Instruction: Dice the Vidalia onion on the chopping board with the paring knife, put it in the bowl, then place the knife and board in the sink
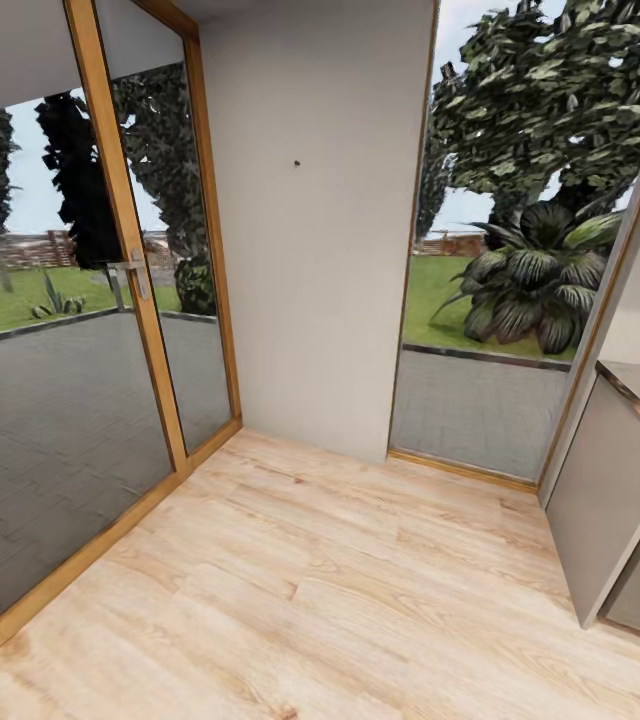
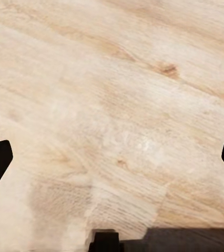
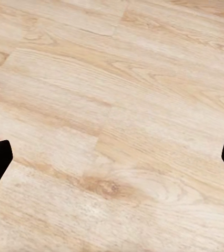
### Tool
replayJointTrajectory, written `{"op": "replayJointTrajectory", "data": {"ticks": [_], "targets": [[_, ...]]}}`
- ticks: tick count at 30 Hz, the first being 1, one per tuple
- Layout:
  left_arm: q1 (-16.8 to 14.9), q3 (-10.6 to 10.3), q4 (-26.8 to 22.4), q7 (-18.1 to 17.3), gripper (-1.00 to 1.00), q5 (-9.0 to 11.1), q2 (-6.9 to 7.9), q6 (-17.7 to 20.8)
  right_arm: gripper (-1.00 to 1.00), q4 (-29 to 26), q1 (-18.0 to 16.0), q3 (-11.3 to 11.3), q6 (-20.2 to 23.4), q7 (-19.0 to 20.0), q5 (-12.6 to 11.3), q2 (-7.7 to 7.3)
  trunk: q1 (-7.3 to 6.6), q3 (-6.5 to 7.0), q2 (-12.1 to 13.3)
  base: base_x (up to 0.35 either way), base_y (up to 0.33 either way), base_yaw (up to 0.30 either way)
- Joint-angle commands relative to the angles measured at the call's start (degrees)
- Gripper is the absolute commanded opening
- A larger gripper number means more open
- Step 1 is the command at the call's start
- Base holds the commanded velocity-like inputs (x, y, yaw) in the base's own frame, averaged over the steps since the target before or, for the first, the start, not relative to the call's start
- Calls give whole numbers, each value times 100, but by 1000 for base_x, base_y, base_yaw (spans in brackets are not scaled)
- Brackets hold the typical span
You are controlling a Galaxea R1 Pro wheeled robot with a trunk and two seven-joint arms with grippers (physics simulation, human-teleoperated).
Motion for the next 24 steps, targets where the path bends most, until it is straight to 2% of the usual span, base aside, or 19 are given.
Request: {"op": "replayJointTrajectory", "data": {"ticks": [1,10,16,24], "targets": [[0,4,13,-2,100,6,-1,-12,100,2,-2,4,-16,-18,1,-2,0,-5,-3,0,0,0],[0,-3,113,-2,100,5,-60,-12,100,18,-2,4,-28,-24,1,2,0,-4,-3,0,0,-4],[0,-25,172,6,100,-11,-160,-105,100,89,-2,-4,-41,-24,-14,3,0,24,-3,0,-12,-162],[0,-35,264,7,100,-24,-176,-267,100,99,-2,-12,-42,-24,-16,3,0,71,-3,0,-237,-213]]}}
